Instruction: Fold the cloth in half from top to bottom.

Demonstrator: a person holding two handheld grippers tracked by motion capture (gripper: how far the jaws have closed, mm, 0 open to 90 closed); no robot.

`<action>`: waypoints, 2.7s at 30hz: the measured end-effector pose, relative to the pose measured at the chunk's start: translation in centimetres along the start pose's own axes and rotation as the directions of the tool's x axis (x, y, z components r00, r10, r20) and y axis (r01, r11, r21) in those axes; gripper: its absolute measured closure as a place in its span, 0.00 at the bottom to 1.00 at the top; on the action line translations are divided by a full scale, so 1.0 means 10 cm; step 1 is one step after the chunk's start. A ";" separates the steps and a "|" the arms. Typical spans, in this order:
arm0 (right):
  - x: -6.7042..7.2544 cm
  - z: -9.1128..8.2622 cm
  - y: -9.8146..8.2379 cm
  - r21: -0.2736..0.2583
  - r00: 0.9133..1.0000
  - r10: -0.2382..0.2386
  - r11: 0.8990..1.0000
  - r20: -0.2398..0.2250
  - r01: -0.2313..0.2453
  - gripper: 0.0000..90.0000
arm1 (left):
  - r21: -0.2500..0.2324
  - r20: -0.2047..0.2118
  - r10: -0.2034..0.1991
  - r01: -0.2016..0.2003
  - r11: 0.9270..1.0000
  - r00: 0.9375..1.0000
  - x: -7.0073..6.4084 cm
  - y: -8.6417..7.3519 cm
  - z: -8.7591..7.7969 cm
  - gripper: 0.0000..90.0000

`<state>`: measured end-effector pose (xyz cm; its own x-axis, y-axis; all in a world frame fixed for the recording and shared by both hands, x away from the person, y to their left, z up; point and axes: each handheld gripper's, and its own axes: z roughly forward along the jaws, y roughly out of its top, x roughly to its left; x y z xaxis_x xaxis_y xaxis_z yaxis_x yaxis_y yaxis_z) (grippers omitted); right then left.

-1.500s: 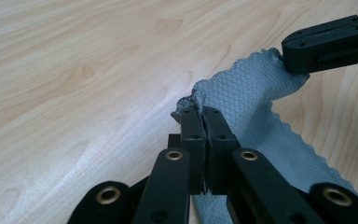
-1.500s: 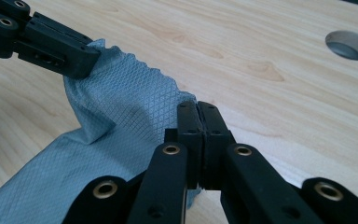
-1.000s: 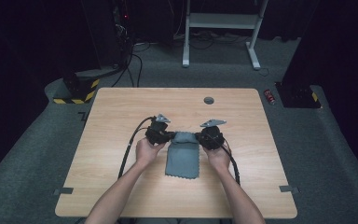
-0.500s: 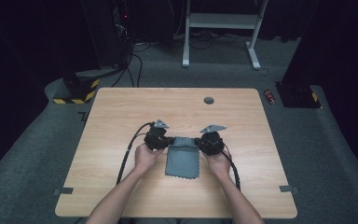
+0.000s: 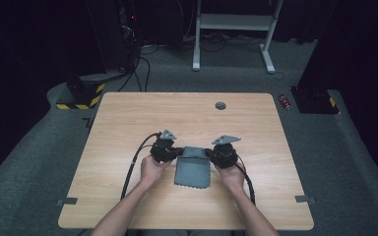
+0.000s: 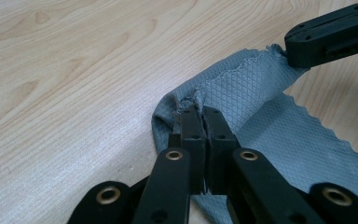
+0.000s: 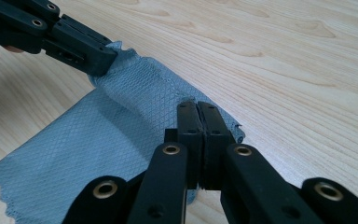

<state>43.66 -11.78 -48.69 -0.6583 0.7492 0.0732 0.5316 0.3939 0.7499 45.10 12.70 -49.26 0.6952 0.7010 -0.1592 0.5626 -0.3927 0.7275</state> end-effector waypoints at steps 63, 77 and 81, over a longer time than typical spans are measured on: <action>0.39 -0.25 -0.61 0.015 0.996 -0.043 0.999 -0.083 0.045 0.93 | -0.011 0.016 0.064 -0.064 0.998 0.998 -0.43 -0.58 -0.23 0.91; 0.43 -0.48 -0.56 -0.050 0.993 -0.028 0.998 -0.111 0.022 0.85 | -0.103 0.046 0.003 0.002 0.995 0.999 -0.45 -0.58 -0.55 0.65; 0.44 -0.40 -0.50 -0.037 0.996 -0.028 0.999 -0.081 0.025 0.86 | -0.082 0.008 0.001 0.000 0.997 1.000 -0.43 -0.49 -0.47 0.64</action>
<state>35.97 -12.65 -49.48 -0.7138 0.6924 0.1055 0.4949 0.3920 0.7755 37.26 14.43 -48.97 0.6993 0.6957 -0.1641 0.5239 -0.3427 0.7798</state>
